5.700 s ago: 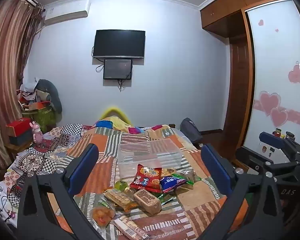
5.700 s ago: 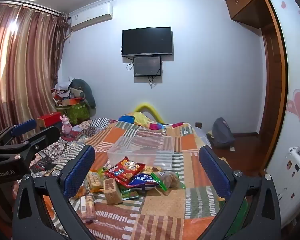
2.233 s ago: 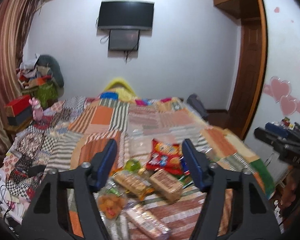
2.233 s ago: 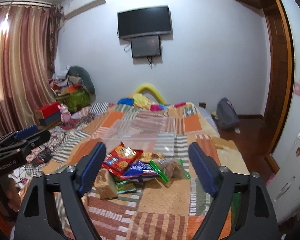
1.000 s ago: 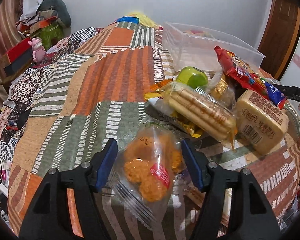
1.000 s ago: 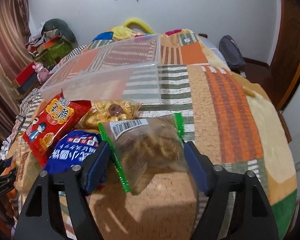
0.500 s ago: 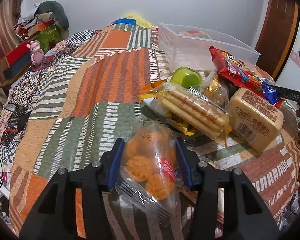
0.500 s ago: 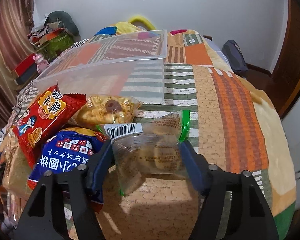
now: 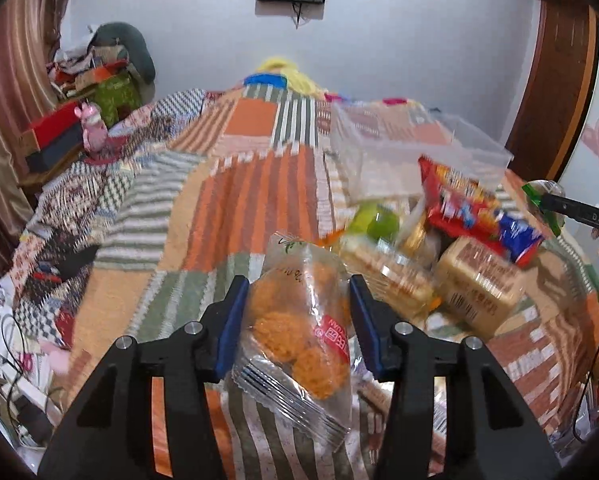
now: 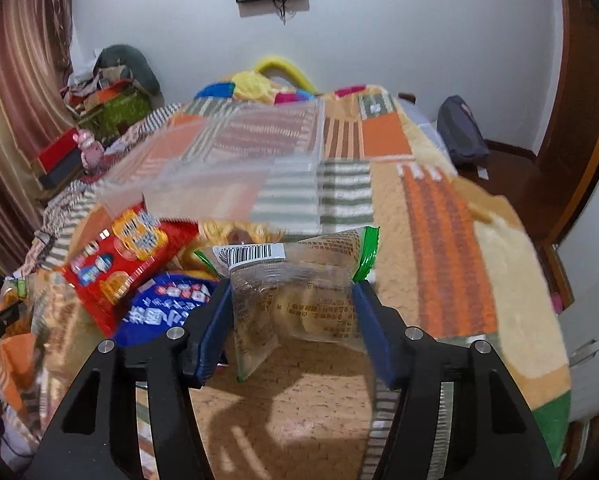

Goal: Organize snacks
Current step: 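Drop puff bag into clear box with left tool while right drops cookie bag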

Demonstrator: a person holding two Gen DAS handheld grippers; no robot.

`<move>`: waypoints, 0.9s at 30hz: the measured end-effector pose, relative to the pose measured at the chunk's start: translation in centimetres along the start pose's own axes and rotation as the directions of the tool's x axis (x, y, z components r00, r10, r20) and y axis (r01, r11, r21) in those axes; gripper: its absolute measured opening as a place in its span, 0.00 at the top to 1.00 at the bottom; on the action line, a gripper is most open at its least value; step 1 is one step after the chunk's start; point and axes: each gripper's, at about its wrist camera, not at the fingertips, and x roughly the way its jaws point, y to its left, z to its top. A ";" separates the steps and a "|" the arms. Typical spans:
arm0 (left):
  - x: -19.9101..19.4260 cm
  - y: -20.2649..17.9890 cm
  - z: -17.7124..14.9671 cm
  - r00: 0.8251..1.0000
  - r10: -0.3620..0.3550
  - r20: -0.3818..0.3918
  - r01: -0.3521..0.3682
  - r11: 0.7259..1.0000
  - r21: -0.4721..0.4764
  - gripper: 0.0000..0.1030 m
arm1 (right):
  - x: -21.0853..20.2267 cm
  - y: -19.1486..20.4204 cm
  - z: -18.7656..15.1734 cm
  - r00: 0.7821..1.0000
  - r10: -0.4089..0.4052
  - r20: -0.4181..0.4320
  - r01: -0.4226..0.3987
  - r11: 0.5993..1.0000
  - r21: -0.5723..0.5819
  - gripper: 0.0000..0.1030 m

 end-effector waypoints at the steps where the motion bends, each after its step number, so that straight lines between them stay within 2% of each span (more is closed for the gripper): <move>1: -0.5 -0.1 0.7 1.000 -0.003 0.017 0.003 1.000 0.002 0.52 | -0.3 0.1 0.3 1.000 0.000 0.010 0.000 1.000 -0.001 0.45; 8: -1.7 -2.0 5.6 0.994 -0.021 0.110 0.018 0.999 0.034 0.52 | -2.5 1.0 2.6 0.994 0.012 0.108 -0.010 1.000 -0.013 0.45; 13: -1.2 -3.7 9.2 0.986 -0.063 0.152 0.057 0.997 0.042 0.52 | -2.6 1.9 4.3 0.987 0.022 0.158 -0.019 1.000 -0.019 0.45; 21: 2.5 -5.8 13.6 0.983 -0.096 0.160 0.091 0.995 0.036 0.51 | -1.0 3.0 6.7 0.979 0.029 0.201 -0.026 1.000 -0.018 0.45; 27: 6.0 -7.0 15.9 0.985 -0.103 0.138 0.099 0.995 0.030 0.52 | 1.4 3.5 8.0 0.981 0.032 0.194 -0.029 0.999 -0.016 0.45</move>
